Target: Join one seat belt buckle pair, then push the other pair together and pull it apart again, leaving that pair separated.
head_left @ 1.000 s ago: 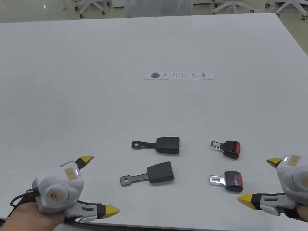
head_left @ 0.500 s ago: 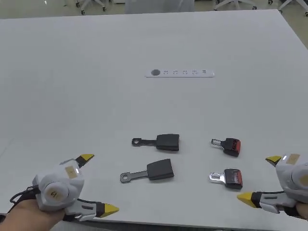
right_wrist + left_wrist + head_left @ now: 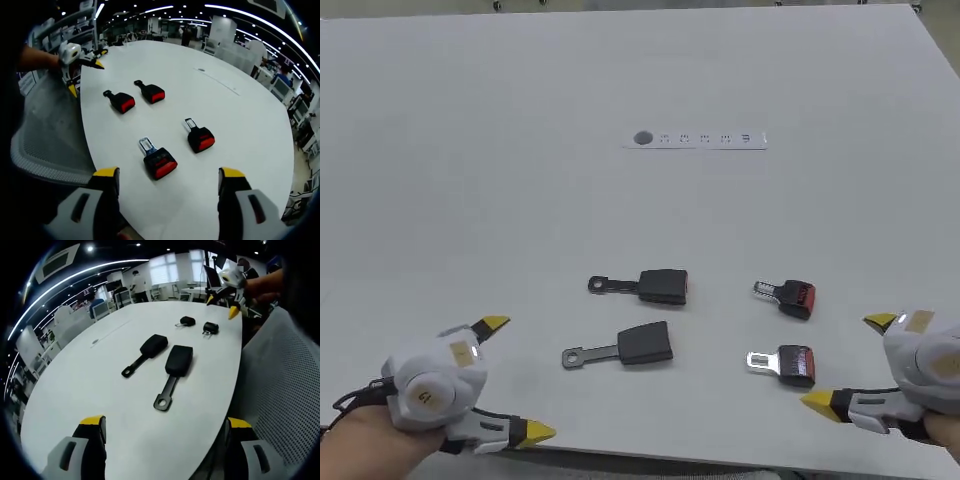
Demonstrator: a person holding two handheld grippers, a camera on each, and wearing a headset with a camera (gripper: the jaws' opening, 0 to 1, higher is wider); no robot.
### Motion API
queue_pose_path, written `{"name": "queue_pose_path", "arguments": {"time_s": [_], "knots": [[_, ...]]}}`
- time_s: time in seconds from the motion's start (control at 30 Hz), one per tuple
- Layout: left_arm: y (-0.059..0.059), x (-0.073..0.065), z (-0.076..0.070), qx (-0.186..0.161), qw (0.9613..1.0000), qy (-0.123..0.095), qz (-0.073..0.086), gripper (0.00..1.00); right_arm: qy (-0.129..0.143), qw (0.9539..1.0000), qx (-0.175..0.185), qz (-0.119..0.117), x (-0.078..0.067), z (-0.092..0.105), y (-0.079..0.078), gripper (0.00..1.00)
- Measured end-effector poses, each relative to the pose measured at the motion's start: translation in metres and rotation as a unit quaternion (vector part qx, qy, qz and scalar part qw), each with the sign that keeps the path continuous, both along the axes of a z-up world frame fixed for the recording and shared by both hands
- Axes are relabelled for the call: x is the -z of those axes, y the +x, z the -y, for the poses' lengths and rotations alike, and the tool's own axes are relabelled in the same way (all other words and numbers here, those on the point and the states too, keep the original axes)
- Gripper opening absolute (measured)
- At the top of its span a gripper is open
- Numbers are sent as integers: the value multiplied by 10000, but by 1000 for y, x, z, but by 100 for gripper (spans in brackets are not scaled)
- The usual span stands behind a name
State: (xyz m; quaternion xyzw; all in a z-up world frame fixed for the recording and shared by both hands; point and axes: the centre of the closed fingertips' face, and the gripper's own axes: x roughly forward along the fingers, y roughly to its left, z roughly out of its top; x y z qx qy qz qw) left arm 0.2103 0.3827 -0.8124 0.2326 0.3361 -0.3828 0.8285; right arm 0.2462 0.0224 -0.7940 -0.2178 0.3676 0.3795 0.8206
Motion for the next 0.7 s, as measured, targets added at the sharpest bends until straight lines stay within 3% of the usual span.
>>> {"name": "queue_pose_path", "arguments": {"time_s": [0.17,0.3,0.63,0.7], "knots": [[-1,3,-4,-19,9998,201,41,99,-53,9998,-202,59,-5,9,-1,79],[-3,7,-5,93,9992,384,-47,94,-46,9992,-365,143,-8,9,-2,75],[0,2,-6,12,9995,301,-45,90,-163,9980,-574,231,-11,13,-7,72],[-2,2,-5,66,9995,313,-72,85,-165,9978,-591,238,-12,14,-5,71]]}}
